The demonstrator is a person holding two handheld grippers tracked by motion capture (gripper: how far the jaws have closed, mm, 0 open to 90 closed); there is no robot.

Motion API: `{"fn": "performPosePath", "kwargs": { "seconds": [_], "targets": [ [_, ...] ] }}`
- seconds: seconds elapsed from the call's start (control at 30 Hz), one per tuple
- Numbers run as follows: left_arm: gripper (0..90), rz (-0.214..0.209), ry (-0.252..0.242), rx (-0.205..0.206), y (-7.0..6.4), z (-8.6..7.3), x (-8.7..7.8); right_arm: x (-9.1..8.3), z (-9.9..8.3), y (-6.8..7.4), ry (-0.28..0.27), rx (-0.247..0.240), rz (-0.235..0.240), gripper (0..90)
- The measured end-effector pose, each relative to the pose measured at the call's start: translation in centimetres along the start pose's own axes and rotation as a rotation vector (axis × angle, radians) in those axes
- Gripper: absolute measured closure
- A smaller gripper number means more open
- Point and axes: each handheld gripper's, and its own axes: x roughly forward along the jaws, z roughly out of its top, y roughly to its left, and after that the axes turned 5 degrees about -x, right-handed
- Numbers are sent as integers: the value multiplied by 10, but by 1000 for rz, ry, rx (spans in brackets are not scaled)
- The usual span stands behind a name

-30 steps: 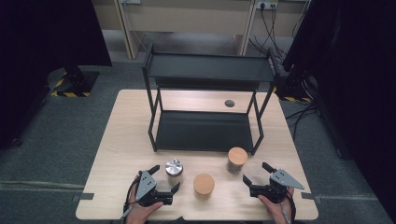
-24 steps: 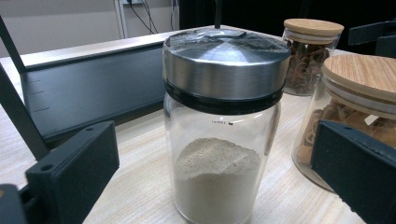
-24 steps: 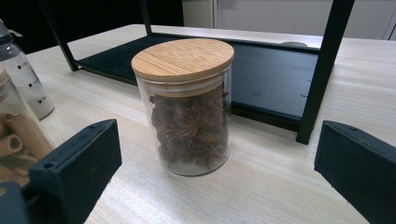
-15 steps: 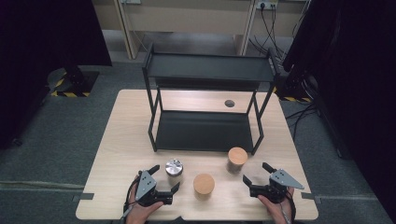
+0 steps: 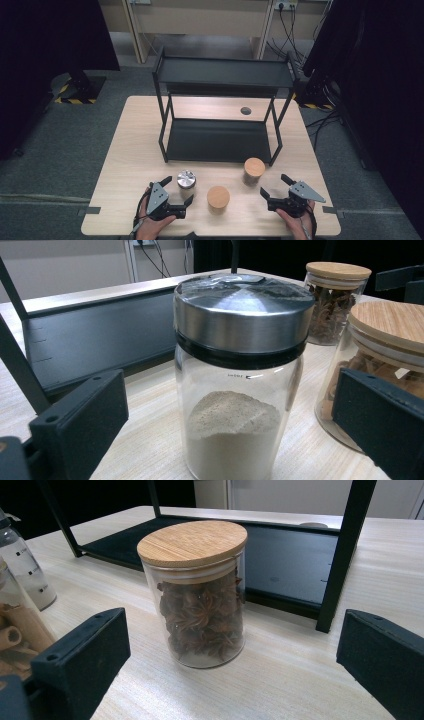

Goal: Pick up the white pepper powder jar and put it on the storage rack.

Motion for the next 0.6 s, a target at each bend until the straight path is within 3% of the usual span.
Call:
{"fn": "performPosePath", "kwargs": {
  "seconds": [0.6],
  "targets": [
    [25, -3, 1, 10, 1, 2, 8, 1, 0, 0, -1, 2, 0, 9]
  ]
}}
